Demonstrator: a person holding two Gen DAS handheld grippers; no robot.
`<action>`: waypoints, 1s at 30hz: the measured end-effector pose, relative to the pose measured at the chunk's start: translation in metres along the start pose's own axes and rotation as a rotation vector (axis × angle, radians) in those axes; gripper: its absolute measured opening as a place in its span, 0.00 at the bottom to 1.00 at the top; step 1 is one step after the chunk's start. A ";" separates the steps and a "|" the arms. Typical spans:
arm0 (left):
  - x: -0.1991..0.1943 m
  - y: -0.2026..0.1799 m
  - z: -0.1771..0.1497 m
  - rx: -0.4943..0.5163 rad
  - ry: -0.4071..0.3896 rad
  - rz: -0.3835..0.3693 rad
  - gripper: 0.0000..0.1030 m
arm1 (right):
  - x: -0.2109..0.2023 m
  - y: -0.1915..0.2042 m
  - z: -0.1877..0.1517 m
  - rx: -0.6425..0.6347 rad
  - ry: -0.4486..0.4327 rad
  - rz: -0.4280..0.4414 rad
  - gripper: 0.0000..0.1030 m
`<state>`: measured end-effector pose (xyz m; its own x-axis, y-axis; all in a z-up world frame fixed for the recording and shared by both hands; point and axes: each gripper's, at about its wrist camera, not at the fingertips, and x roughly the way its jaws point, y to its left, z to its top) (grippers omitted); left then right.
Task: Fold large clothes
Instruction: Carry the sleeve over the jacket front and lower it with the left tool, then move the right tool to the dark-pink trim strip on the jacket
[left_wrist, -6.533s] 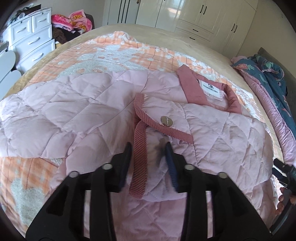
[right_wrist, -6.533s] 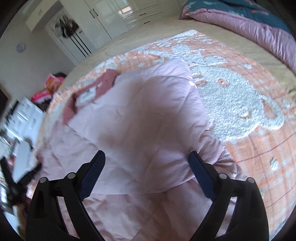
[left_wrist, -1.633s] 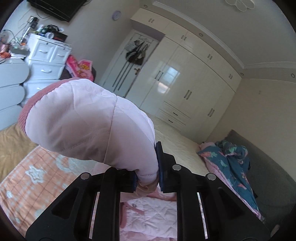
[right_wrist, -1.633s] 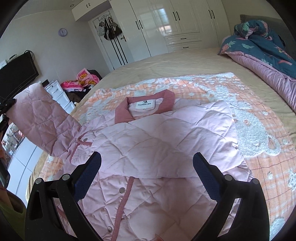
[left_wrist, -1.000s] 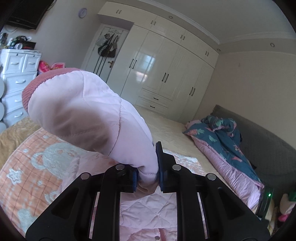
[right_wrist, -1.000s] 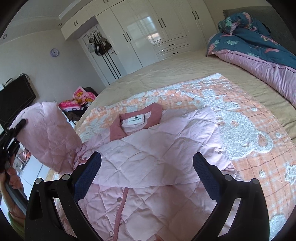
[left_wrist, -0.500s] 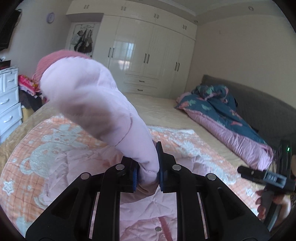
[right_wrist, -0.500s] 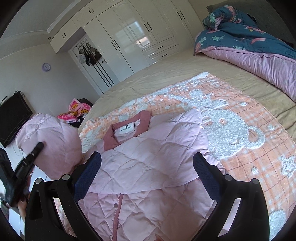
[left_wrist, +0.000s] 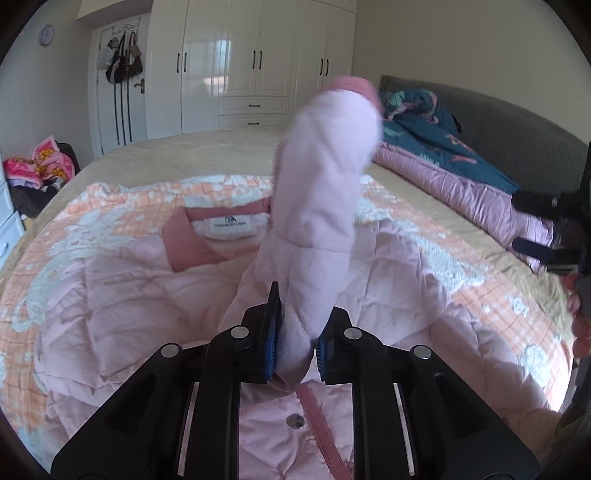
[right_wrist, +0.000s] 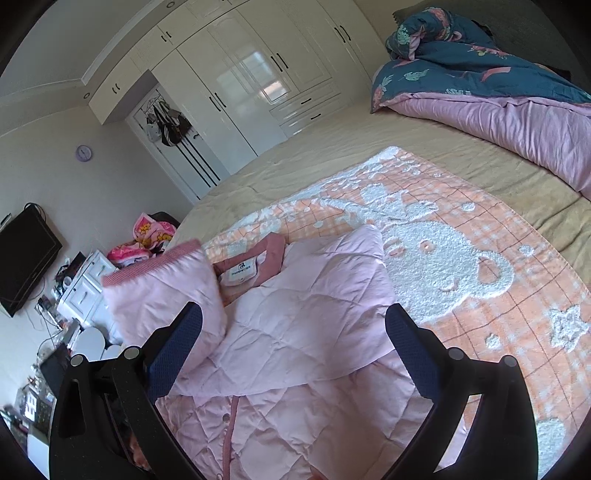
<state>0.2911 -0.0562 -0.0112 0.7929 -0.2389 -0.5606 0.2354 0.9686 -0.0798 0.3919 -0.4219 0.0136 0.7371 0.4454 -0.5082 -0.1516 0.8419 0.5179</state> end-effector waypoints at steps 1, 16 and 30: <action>0.003 -0.002 -0.003 0.004 0.011 -0.002 0.09 | 0.000 -0.001 0.001 0.003 0.000 0.000 0.96; 0.024 -0.042 -0.035 0.112 0.224 -0.105 0.71 | 0.008 -0.017 0.002 0.059 0.029 -0.002 0.96; -0.019 0.020 -0.001 -0.019 0.179 -0.029 0.91 | 0.028 0.006 -0.012 -0.005 0.111 0.021 0.96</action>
<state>0.2806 -0.0321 -0.0033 0.6727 -0.2525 -0.6955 0.2450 0.9630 -0.1127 0.4041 -0.4008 -0.0062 0.6563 0.4941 -0.5702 -0.1700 0.8332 0.5262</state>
